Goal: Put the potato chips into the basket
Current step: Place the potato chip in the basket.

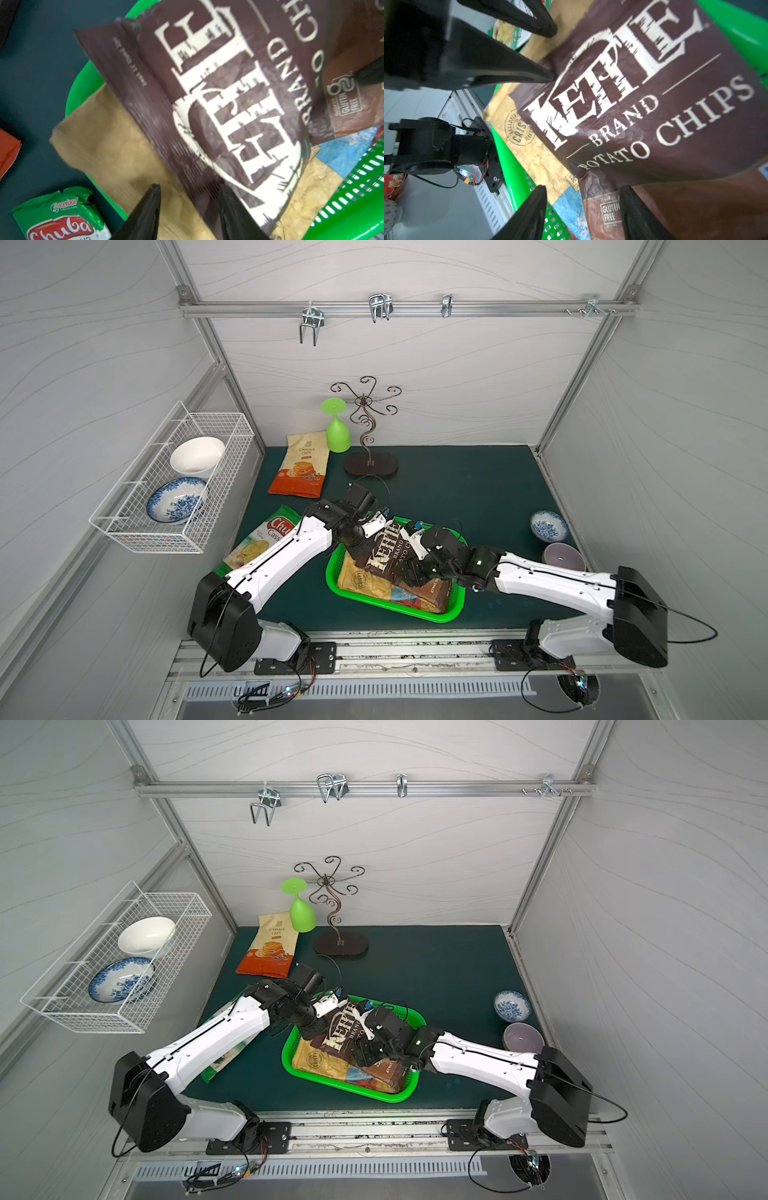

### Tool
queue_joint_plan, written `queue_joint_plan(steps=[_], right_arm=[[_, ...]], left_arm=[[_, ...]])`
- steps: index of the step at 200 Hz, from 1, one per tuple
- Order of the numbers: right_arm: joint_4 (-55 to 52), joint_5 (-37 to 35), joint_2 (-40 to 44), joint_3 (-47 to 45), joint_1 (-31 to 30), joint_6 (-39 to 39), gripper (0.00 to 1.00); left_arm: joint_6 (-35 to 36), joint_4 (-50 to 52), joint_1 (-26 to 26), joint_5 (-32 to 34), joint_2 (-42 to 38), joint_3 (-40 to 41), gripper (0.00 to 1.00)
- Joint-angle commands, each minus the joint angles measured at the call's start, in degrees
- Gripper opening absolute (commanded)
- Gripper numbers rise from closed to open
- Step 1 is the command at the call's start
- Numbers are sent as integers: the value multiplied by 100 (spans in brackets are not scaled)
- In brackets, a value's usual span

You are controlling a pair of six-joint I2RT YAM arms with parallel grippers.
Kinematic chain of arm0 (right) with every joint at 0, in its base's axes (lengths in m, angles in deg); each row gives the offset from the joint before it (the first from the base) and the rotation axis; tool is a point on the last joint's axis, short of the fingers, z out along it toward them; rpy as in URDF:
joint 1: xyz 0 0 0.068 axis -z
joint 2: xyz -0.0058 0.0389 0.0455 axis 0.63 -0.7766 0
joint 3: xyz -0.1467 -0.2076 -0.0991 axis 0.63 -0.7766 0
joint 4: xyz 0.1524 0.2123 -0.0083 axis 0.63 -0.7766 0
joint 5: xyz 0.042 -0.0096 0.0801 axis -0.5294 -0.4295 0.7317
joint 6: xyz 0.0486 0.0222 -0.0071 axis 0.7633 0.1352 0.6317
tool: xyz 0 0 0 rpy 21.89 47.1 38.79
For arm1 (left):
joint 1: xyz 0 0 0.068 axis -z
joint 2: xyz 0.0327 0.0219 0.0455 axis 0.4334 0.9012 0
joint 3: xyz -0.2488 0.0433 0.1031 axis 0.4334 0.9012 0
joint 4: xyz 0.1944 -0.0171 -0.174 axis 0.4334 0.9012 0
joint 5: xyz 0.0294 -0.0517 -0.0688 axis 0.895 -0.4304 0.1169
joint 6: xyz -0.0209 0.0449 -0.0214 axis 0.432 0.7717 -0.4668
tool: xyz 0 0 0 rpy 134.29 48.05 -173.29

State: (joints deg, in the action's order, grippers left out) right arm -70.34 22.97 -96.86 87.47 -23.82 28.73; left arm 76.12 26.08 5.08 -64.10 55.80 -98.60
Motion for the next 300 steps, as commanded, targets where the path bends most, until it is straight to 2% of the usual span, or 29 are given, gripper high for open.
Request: queue_joint_plan(steps=[1,36,85,130,174,202,224,266,300], right_arm=[[-247,-181,309,174,154,-84,60],[-197,166,155,317,684,196,59],[-430,144,-719,1118,1120,226,56],[-329,187,-1560,1702,1294,-223,56],[-280,1023,-2350,2156,1139,-487,55],[-286,1248,-2552,2236,795,-628,55],[-321,1368,-2756,2255,583,-631,54],[-354,1068,-2749,2229,379,-669,55],[-550,571,-2238,2273,396,-753,59]], left_arm=[[112,-69,-126,-27,-114,205,49],[44,100,-158,-593,-290,330,49],[-29,441,-369,-753,-457,-201,50],[169,729,-625,-641,-675,-728,52],[-103,629,-1172,-541,-551,-820,52],[-301,570,-1556,-558,-400,-793,51],[-345,449,-1609,-565,-407,-643,51],[-376,451,-1607,-881,-409,-471,51],[-169,725,-1599,-1705,-484,-588,52]])
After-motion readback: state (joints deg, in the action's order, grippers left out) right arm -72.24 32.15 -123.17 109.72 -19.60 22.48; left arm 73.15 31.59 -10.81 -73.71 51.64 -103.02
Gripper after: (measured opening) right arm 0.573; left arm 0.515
